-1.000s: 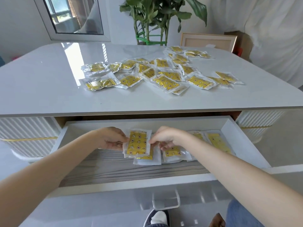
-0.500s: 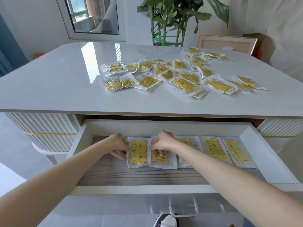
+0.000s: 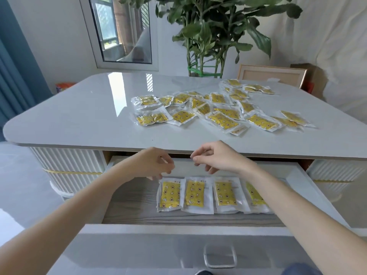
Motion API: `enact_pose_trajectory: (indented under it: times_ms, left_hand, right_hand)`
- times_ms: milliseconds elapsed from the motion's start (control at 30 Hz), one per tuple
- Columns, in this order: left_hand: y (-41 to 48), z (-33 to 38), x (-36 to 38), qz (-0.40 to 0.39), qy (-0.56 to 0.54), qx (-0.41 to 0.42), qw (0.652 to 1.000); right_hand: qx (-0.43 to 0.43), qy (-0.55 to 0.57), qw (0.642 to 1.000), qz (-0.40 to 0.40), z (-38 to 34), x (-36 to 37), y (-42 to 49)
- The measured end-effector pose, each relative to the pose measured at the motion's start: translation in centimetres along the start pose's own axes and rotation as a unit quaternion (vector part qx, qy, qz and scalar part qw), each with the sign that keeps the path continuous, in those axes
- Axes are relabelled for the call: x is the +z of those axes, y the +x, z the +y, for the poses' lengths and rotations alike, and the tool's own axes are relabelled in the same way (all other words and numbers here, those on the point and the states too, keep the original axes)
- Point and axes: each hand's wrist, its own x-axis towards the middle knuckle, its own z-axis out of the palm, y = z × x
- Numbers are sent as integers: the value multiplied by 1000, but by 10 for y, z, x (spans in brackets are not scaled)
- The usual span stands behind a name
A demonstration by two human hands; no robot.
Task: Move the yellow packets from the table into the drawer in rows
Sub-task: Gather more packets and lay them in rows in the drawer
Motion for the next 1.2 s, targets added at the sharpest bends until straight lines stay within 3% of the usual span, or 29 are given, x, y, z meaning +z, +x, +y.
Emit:
enact_pose_trajectory:
  times_ms: [267,400,600,800,1067,1200]
  left_hand:
    - [29,53,-40,127,-100,81,984]
    - [72,58,-40,195,-60,86,975]
    - [128,45,-33,220,128,62,965]
    - [168,33,-17,241,144,39,959]
    - [179,32,-11,289,194,-7,938]
    - [173,38,-23,256,174,-49,950]
  right_hand:
    - [-33,27,983,178,-18,-48,18]
    - [-1,-37,974,225,-7,-64,45]
    - [67,-158,964,203,20,-77,75]
    - [93,-246,947,184,38,-79,93]
    - [137,-181,964,142,31,-97,111]
    - [203,-240,944,105,22,-105,123]
